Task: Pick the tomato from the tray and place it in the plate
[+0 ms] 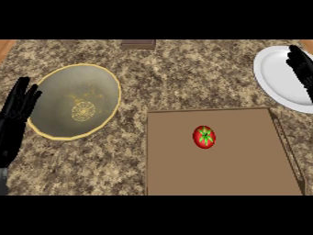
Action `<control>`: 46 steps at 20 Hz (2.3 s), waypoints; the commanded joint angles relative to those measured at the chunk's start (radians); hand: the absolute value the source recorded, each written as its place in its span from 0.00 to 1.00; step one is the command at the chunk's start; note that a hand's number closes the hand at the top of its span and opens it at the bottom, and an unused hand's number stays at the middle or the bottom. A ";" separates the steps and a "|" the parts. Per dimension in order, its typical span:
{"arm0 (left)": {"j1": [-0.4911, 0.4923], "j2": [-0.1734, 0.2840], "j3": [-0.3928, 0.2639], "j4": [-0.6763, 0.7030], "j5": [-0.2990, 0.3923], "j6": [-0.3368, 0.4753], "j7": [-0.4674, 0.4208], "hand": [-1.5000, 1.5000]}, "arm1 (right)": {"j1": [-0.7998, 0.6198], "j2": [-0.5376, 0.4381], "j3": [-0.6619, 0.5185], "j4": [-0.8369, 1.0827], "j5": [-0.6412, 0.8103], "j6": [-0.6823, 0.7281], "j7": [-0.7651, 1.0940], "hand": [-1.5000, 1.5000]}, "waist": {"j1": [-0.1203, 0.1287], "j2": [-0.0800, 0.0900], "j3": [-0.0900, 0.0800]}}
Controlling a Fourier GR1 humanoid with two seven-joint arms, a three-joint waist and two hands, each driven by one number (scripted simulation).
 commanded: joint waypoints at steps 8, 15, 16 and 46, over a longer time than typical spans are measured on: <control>-0.012 -0.033 -0.087 0.079 -0.005 -0.027 0.113 0.50 | -0.292 -0.077 0.221 -0.135 0.163 0.318 -0.223 1.00 | 0.061 0.021 0.002; -0.115 -0.077 -0.083 0.151 -0.013 0.010 0.211 0.50 | -0.183 0.125 0.224 0.368 -0.034 0.605 -0.583 0.00 | 0.025 0.034 0.010; -0.100 -0.094 -0.111 0.151 -0.033 0.015 0.201 0.50 | -0.191 0.081 0.228 0.394 0.004 0.642 -0.639 0.00 | 0.025 0.033 0.010; -0.142 -0.146 0.008 0.239 -0.088 -0.069 0.224 0.50 | -0.431 0.086 0.609 0.629 0.664 0.251 -0.777 0.00 | 0.002 0.015 0.007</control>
